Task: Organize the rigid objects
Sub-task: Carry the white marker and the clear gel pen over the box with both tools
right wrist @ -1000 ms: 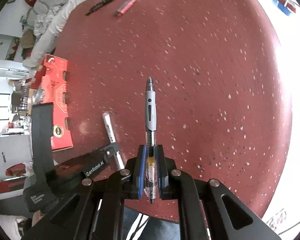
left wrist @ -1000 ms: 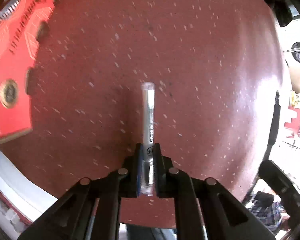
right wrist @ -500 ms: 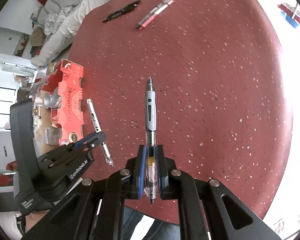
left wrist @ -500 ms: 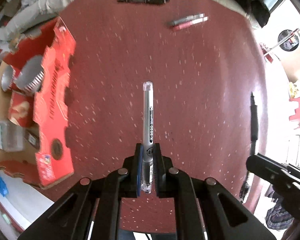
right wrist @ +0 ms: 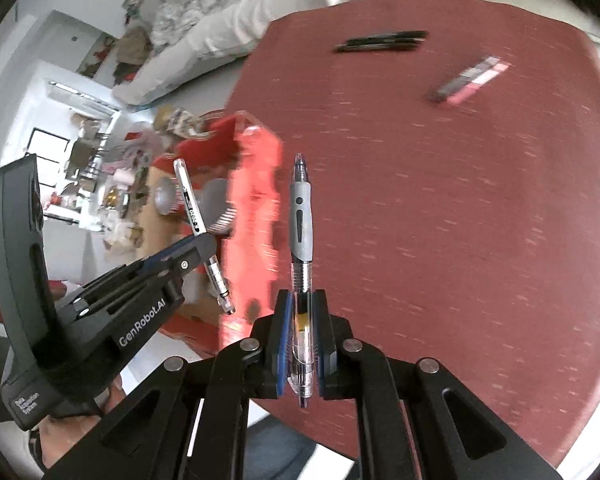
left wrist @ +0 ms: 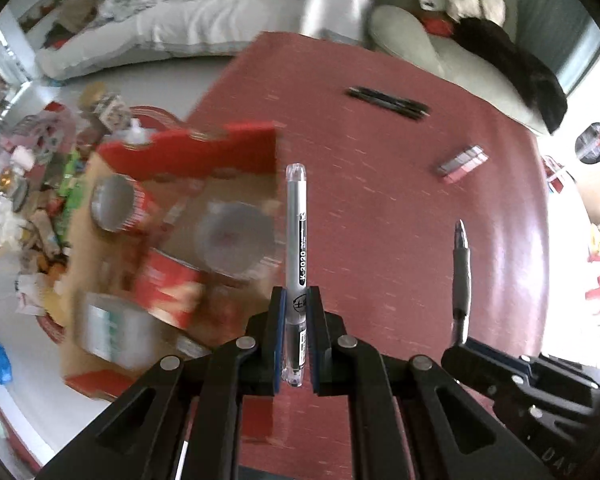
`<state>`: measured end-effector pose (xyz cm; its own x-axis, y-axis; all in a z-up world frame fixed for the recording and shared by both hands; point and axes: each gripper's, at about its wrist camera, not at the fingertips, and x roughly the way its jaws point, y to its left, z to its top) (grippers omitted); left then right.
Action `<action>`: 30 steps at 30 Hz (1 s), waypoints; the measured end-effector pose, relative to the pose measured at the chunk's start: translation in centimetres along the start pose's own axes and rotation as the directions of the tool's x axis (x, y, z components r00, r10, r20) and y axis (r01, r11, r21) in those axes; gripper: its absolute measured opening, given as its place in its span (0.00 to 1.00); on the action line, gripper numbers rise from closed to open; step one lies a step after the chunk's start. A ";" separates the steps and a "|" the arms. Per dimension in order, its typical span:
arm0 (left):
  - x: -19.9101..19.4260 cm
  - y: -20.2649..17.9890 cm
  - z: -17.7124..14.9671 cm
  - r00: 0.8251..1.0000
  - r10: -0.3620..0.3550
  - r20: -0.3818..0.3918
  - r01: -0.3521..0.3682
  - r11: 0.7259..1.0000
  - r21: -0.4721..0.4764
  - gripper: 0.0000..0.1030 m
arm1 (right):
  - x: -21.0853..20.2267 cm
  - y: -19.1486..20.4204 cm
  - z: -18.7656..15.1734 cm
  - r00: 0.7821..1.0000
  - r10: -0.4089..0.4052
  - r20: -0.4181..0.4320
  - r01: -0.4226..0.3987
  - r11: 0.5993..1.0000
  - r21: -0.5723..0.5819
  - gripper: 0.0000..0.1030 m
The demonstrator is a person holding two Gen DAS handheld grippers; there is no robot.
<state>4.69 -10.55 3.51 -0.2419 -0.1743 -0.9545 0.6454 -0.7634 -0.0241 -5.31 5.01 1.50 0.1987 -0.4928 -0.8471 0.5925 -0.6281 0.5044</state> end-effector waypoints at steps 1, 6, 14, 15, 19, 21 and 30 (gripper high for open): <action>0.1 1.4 0.3 1.000 0.010 0.001 -0.010 1.000 -0.007 0.10 | 0.9 1.3 0.4 1.000 0.012 -0.003 -0.012 1.000 -0.001 0.11; -0.3 8.1 1.2 0.998 0.063 -0.004 -0.063 0.997 -0.046 0.10 | 5.2 6.9 1.7 0.998 0.048 -0.038 -0.049 0.998 -0.029 0.11; 2.9 13.5 1.6 0.993 0.109 -0.054 -0.112 0.992 -0.062 0.10 | 11.3 11.0 2.9 0.992 0.012 -0.125 -0.017 0.999 -0.039 0.11; 3.3 13.8 1.7 0.992 0.112 -0.058 -0.115 0.992 -0.060 0.10 | 11.8 11.0 3.0 0.991 0.006 -0.134 -0.010 0.999 -0.031 0.11; 4.3 14.3 2.0 0.992 0.107 -0.066 -0.111 0.992 -0.058 0.10 | 13.1 10.7 3.6 0.988 -0.031 -0.154 0.029 0.999 -0.016 0.11; 4.7 14.3 2.1 0.992 0.102 -0.070 -0.106 0.993 -0.060 0.10 | 13.2 10.7 3.9 0.987 -0.052 -0.155 0.049 0.999 -0.019 0.11; 5.4 14.7 2.7 0.993 0.079 -0.083 -0.085 0.993 -0.076 0.10 | 13.7 11.3 4.7 0.981 -0.090 -0.171 0.081 0.995 -0.058 0.11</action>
<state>10.90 -24.36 -1.21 -0.1295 -0.1821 -0.9747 0.7168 -0.6964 0.0348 0.42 -11.70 -3.58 0.2749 -0.3240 -0.9053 0.6513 -0.6299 0.4232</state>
